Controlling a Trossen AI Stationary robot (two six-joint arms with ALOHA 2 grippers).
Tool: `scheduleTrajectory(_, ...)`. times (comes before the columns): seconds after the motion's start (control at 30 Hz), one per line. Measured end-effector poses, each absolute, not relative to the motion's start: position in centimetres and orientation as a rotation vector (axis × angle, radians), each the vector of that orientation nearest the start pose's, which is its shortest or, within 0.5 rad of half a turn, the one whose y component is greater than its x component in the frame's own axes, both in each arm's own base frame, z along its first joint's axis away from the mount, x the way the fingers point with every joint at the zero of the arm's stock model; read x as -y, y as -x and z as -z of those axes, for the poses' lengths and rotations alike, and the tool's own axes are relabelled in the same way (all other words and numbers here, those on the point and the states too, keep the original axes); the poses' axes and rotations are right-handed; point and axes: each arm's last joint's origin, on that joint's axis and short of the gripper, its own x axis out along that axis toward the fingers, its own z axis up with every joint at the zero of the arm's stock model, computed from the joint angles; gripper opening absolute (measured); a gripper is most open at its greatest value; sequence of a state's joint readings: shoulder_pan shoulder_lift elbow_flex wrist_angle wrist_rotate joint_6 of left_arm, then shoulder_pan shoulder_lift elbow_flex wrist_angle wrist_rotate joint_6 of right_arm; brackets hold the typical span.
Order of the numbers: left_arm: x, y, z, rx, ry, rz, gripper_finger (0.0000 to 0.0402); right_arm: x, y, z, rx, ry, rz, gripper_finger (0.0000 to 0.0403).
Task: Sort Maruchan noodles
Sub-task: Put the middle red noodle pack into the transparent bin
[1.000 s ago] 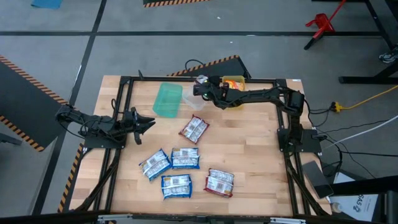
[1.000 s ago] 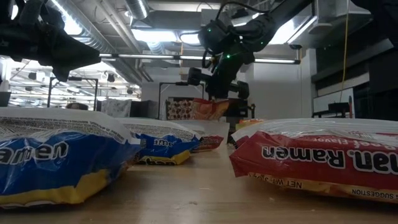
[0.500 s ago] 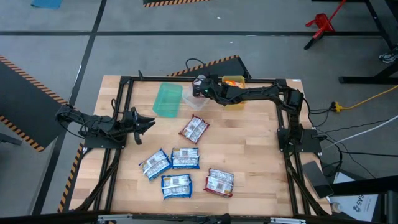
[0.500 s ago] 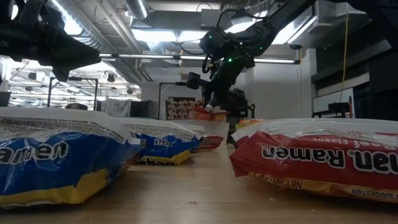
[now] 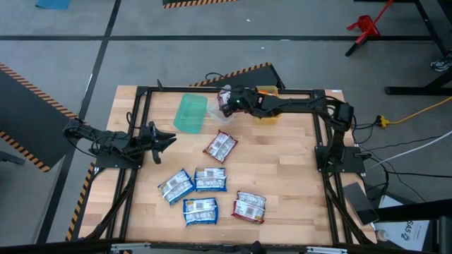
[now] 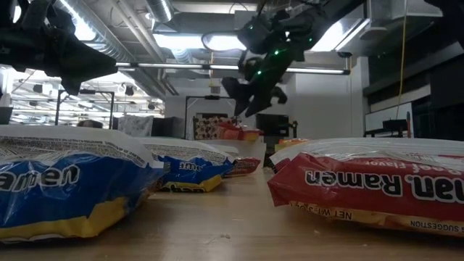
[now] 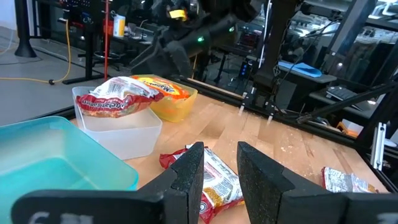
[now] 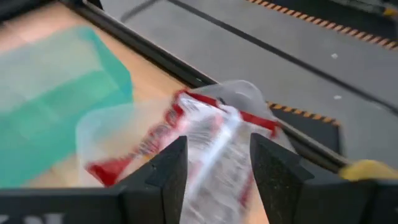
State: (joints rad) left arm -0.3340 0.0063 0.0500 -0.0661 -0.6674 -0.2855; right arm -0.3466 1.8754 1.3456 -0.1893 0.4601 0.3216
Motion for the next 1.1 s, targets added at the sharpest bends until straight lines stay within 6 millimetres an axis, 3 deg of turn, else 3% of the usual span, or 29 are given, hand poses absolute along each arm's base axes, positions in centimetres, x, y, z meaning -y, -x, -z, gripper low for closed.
scheduleTrajectory(0.13, 1.2, -9.0, -17.4, 0.028, 0.272, -0.334, 0.009, 14.8, -37.0, -23.2, -0.705, -0.173, 0.87, 0.0161)
scheduleTrajectory(0.27, 1.2, -9.0, -17.4, 0.028, 0.272, -0.334, 0.009, 14.5, -35.9, -22.1, -0.893, -0.091, 0.891, 0.0161)
scheduleTrajectory(0.4, 1.2, -9.0, -17.4, 0.028, 0.272, -0.334, 0.009, 14.5, -35.6, -21.5, -0.958, -0.056, 0.89, 0.0161)
scheduleTrajectory(0.8, 1.2, -9.0, -17.4, 0.028, 0.272, -0.336, 0.009, 14.5, -37.2, -19.8, -0.928, -0.16, 0.712, 0.0161)
scheduleTrajectory(0.93, 1.2, -9.0, -17.4, 0.028, 0.273, -0.335, 0.009, 14.4, -38.4, -20.3, -0.808, -0.211, 0.559, 0.0161)
scheduleTrajectory(1.1, 1.2, -9.0, -17.4, 0.032, 0.292, -0.337, 0.009, 14.7, -39.6, -22.7, -0.691, -0.196, 0.491, 0.0161)
